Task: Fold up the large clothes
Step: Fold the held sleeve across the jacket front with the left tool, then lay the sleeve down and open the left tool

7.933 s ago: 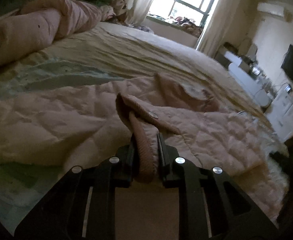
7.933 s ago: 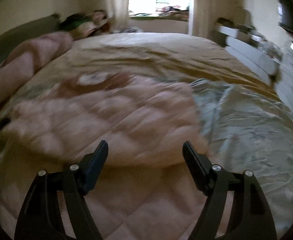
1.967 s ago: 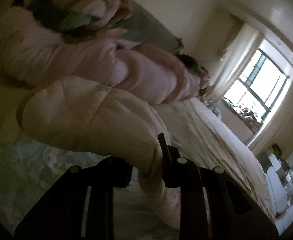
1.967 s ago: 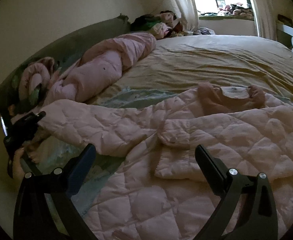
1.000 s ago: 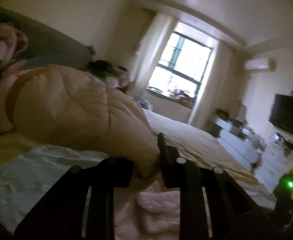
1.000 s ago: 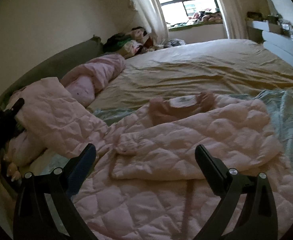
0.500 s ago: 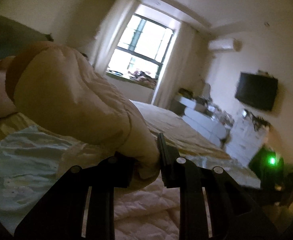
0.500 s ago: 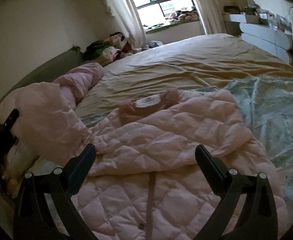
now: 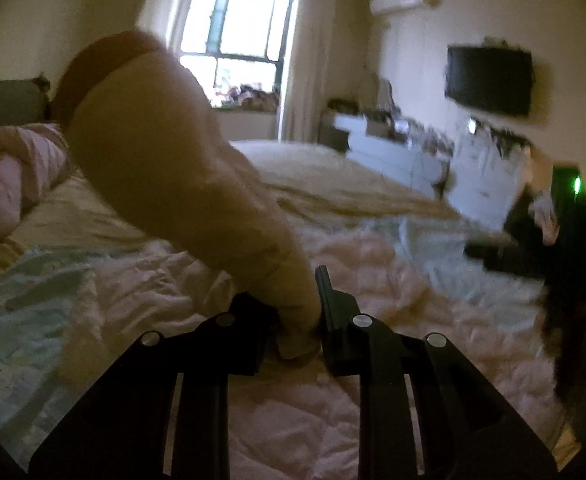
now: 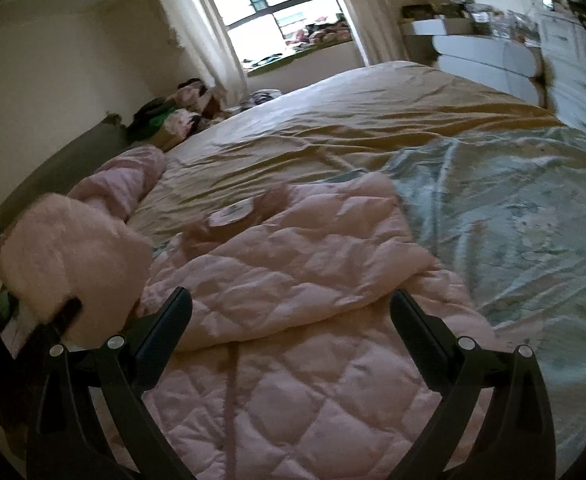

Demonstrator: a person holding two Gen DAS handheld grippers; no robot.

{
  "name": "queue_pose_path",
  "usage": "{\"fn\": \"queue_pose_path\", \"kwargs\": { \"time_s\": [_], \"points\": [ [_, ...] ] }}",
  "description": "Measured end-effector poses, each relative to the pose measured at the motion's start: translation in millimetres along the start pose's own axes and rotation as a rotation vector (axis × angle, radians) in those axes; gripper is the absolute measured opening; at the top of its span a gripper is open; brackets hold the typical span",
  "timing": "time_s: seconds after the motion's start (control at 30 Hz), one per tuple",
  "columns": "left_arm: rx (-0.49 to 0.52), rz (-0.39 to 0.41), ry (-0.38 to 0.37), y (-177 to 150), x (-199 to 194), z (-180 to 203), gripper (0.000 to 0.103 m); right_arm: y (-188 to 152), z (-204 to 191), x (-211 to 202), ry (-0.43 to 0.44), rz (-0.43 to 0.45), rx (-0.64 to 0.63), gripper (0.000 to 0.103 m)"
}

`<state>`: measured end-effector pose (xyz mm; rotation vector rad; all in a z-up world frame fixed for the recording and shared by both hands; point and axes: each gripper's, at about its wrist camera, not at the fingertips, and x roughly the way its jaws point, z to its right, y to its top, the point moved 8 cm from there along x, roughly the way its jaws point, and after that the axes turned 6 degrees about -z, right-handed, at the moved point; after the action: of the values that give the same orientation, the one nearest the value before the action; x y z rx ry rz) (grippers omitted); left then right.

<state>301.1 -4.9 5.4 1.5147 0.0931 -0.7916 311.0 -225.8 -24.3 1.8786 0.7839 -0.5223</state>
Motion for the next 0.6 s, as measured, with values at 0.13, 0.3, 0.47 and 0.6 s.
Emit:
{"fn": "queue_pose_path", "kwargs": {
  "time_s": [0.13, 0.3, 0.47, 0.6],
  "points": [
    [0.039, -0.085, 0.006, -23, 23, 9, 0.014, 0, 12, 3, -0.009, -0.004, 0.014, 0.099],
    [0.108, -0.159, 0.052, -48, 42, 19, 0.014, 0, 15, 9, -0.013, -0.017, 0.018, 0.099],
    [0.156, -0.182, 0.074, -50, 46, 30, 0.014, 1, 15, 10, -0.01, -0.018, 0.021, 0.099],
    [0.271, -0.229, 0.166, -63, 57, 44, 0.016, 0, 19, 14, -0.002, -0.032, 0.047, 0.099]
  ]
}}
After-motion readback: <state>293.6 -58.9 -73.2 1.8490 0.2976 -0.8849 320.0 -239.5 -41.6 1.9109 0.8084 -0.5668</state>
